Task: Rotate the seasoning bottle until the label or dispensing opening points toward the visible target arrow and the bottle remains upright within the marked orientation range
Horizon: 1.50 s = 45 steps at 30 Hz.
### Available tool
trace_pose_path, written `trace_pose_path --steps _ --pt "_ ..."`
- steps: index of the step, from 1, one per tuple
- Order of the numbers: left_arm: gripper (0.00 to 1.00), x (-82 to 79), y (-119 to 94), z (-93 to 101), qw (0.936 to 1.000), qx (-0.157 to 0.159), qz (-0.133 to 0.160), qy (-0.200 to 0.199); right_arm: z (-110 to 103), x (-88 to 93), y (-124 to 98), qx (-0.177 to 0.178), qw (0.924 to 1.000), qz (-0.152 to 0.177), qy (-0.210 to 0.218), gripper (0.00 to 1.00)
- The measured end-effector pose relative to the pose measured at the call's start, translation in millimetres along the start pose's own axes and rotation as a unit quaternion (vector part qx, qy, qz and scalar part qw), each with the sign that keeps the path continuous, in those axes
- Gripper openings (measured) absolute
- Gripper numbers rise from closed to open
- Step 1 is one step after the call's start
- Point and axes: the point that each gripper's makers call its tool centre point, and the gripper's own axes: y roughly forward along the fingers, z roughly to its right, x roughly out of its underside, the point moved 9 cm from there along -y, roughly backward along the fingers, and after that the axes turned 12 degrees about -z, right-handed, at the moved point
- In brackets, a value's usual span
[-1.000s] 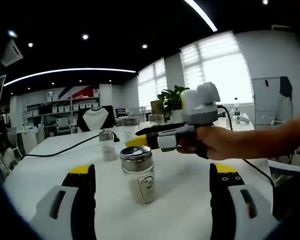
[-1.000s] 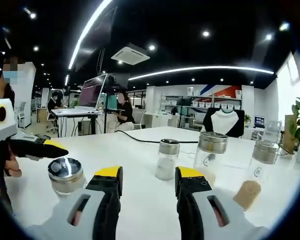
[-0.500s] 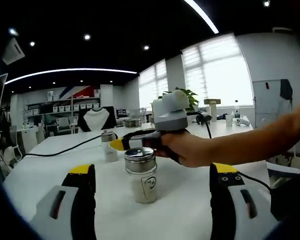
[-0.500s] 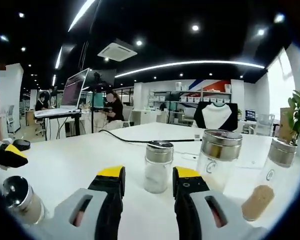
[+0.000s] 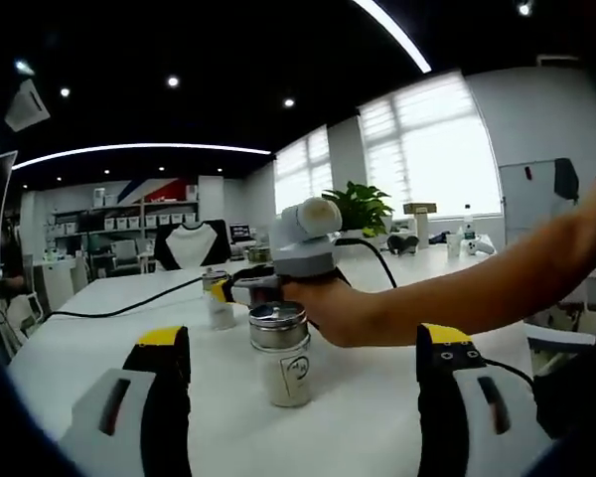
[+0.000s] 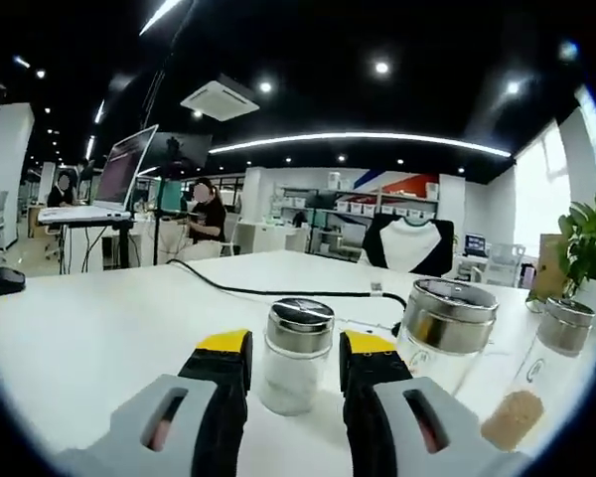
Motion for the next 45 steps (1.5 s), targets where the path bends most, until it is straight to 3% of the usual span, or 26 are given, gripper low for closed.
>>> trace_pose_path --steps 3,9,16,30,35,39,45 --pt "1.0 1.1 0.0 -0.9 1.0 0.0 -0.003 -0.004 -3.0 2.3 8.0 0.014 0.9994 -0.015 -0.028 0.33" --pt "1.0 2.7 -0.2 -0.5 1.0 0.002 -0.004 -0.007 -4.1 1.0 17.8 0.041 0.9981 -0.011 -0.044 0.32" --pt "1.0 1.6 0.0 1.1 0.9999 0.006 -0.001 -0.009 -2.0 -1.1 25.9 0.043 0.9978 -0.004 -0.05 0.32" --pt "1.0 2.0 -0.9 -2.2 0.9998 -0.001 0.004 -0.019 2.0 -1.8 7.2 -0.019 0.9985 0.031 -0.041 0.29" --pt "0.92 -1.5 -5.2 -2.8 0.9994 -0.008 0.031 -0.007 1.6 -3.5 -9.4 -0.044 0.9975 0.041 -0.037 0.29" --pt "0.94 -1.4 -4.3 -3.5 0.9997 -0.005 0.017 -0.015 2.4 -0.4 -24.2 -0.06 0.9967 0.045 -0.03 0.29" --pt "0.93 -3.8 -4.1 -1.5 0.9997 -0.011 0.022 -0.005 3.3 2.6 -48.0 -0.089 0.9946 0.05 -0.02 0.29"
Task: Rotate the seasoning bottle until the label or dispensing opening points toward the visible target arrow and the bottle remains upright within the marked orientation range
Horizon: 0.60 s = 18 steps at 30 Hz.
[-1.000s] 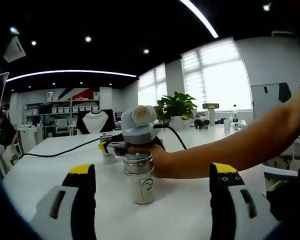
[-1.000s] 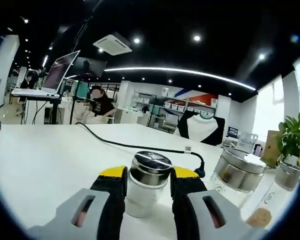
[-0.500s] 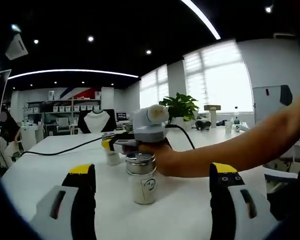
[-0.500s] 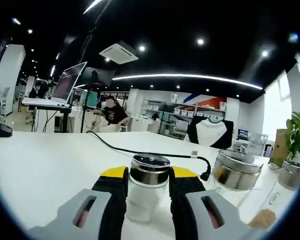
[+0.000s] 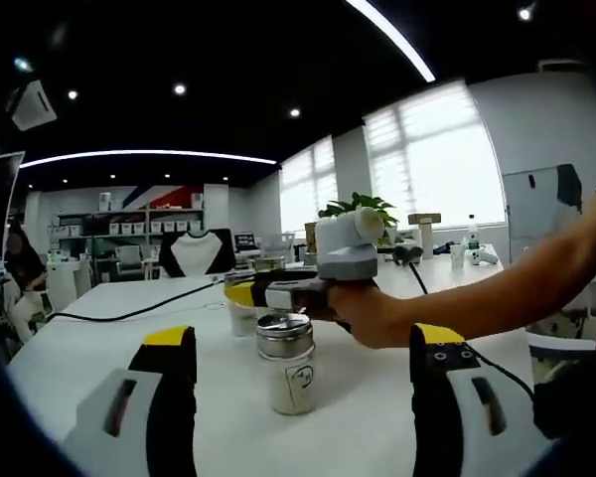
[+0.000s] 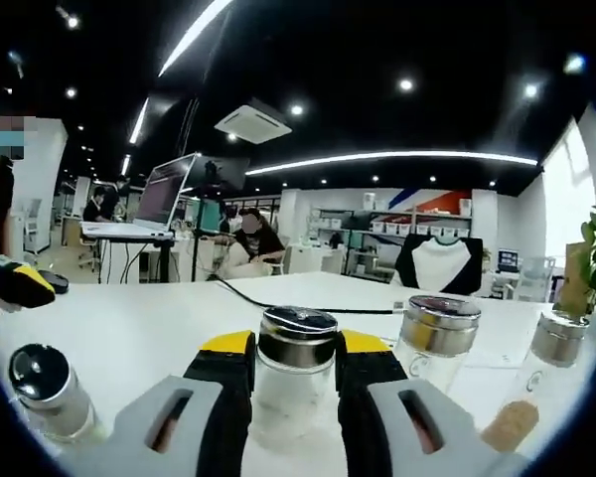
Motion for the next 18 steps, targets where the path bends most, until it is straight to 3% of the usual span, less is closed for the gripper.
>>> trace_pose_path --steps 8,18 --pt "0.86 -11.9 -2.7 8.5 0.9995 -0.005 0.018 0.025 -7.4 -4.9 -30.7 -0.03 0.9995 0.006 -0.004 0.28" --pt "0.69 -25.6 -2.0 25.1 0.9985 0.012 0.043 0.031 -17.8 -10.6 -78.8 -0.063 0.9978 0.018 0.0 0.28"
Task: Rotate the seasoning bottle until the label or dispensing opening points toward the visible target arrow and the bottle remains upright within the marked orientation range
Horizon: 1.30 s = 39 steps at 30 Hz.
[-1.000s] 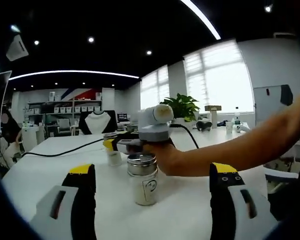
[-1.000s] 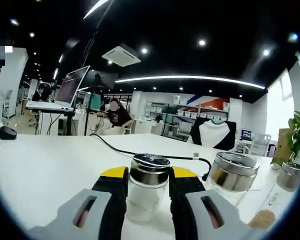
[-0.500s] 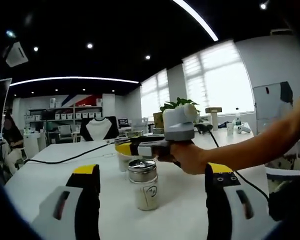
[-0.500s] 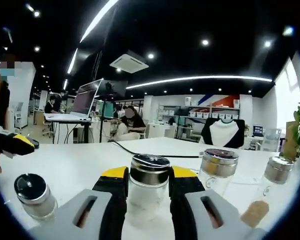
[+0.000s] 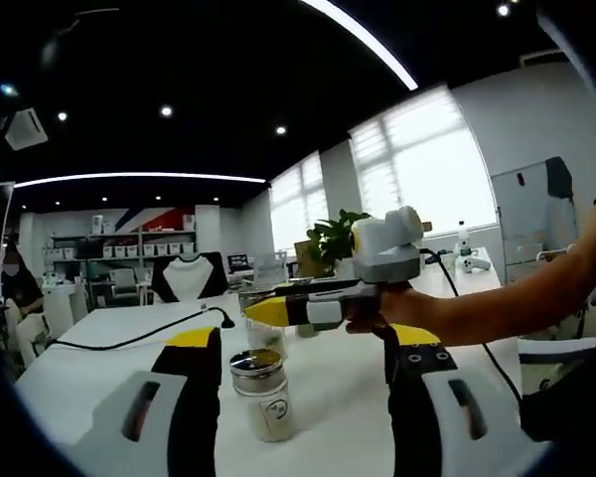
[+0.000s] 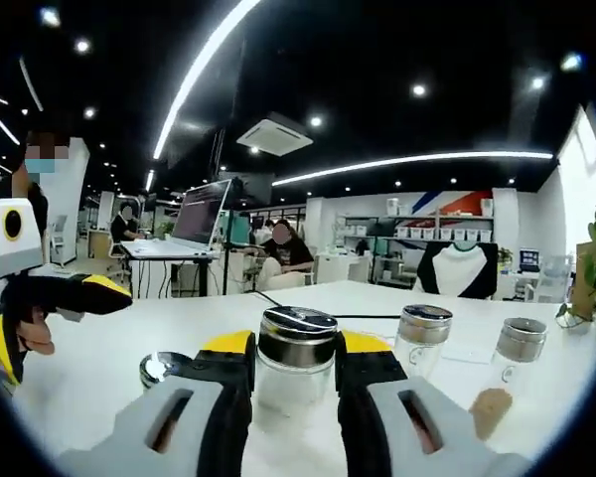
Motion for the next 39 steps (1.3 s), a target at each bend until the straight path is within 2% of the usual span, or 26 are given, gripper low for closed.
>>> trace_pose_path --steps 4,7,11,14,17,19,24,30,34,37,39 --pt "0.68 -2.6 2.7 5.6 1.0 0.008 -0.003 -0.003 -8.5 1.7 -16.1 -0.009 0.9999 0.0 -0.012 0.28" --pt "0.63 -1.7 5.6 11.6 0.9998 0.017 -0.009 0.006 -14.0 2.3 -30.1 -0.022 0.9997 0.003 -0.009 0.28" --pt "0.61 5.4 13.9 18.4 0.9989 0.023 -0.037 0.018 -19.6 3.4 -44.9 -0.032 0.9995 0.006 -0.002 0.28" --pt "0.59 10.6 19.7 23.8 0.9976 0.043 -0.053 0.01 -24.9 3.0 -54.5 -0.039 0.9991 0.012 -0.014 0.28" --pt "0.59 12.5 24.8 30.0 0.9971 0.05 -0.056 0.01 -33.4 4.6 -67.1 -0.055 0.9981 0.021 -0.019 0.28" --pt "0.58 13.9 27.7 32.9 0.9969 0.053 -0.056 0.01 -41.2 5.9 -75.0 -0.066 0.9965 0.025 -0.043 0.28" --pt "0.57 20.8 31.6 36.0 0.9956 0.068 -0.063 0.016 -53.7 10.7 -90.4 -0.106 0.9927 0.037 -0.044 0.29" --pt "0.49 26.4 31.7 40.6 0.9915 0.111 -0.065 0.021 -60.2 16.9 -99.8 -0.138 0.9891 0.037 -0.035 0.29" --pt "0.49 28.1 32.9 46.7 0.9869 0.146 -0.064 0.027 -65.5 18.4 -102.5 -0.172 0.9837 0.042 -0.031 0.29" --pt "0.48 30.7 33.4 48.3 0.9837 0.166 -0.065 0.02 -69.2 20.1 -105.2 -0.206 0.977 0.049 -0.026 0.29" --pt "0.44 30.7 31.8 48.1 0.981 0.184 -0.061 0.008 -70.9 20.6 -106.5 -0.213 0.9752 0.051 -0.028 0.29"
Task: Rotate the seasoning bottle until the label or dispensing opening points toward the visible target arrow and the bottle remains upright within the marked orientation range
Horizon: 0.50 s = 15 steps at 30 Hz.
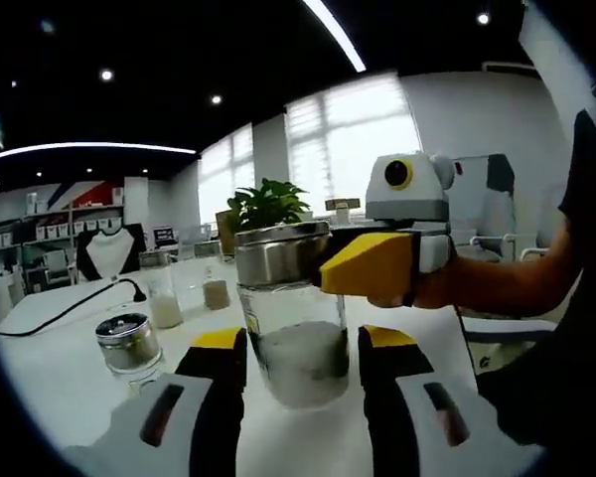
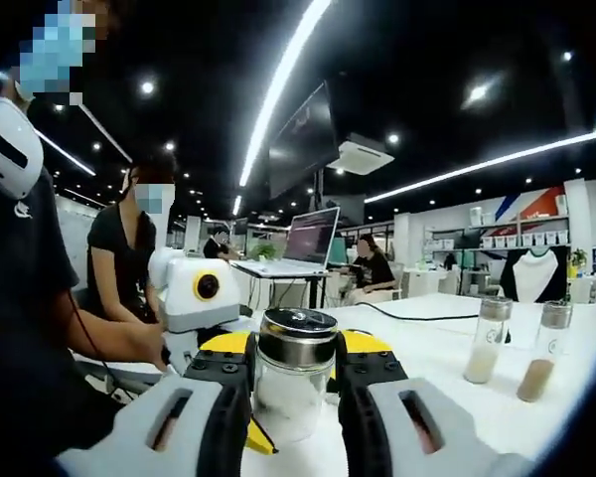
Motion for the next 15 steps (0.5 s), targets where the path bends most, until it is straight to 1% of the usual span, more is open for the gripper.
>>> trace_pose_path --steps 3,6,8,9,12,14,15 --pt "0.39 0.5 -2.4 -0.8 0.9999 0.013 0.004 -0.005 -2.3 0.9 -0.3 -0.002 1.0 -0.001 -0.002 0.29" --pt "0.38 2.3 -1.9 0.4 0.9999 0.014 -0.003 -0.009 -2.3 1.9 0.4 -0.001 1.0 -0.006 -0.007 0.29" --pt "0.38 2.2 -1.8 1.0 0.9998 0.009 -0.01 -0.015 -3.1 3.1 1.6 0.001 0.9999 -0.007 -0.01 0.3" --pt "0.38 1.7 -1.5 1.5 0.9997 -0.003 -0.017 -0.016 -3.7 3.4 2.5 0.008 0.9998 -0.01 -0.017 0.3" --pt "0.37 1.9 -1.0 0.5 0.9988 -0.041 -0.027 -0.003 -5.3 3.9 4.5 0.028 0.9988 -0.019 -0.035 0.3" --pt "0.37 1.6 -1.6 -0.5 0.9975 -0.065 -0.028 -0.006 -6.1 3.9 5.8 0.045 0.9981 -0.02 -0.036 0.3" --pt "0.37 0.9 -1.8 -0.6 0.9969 -0.075 -0.024 -0.01 -7.0 3.7 6.8 0.059 0.9975 -0.017 -0.036 0.3"
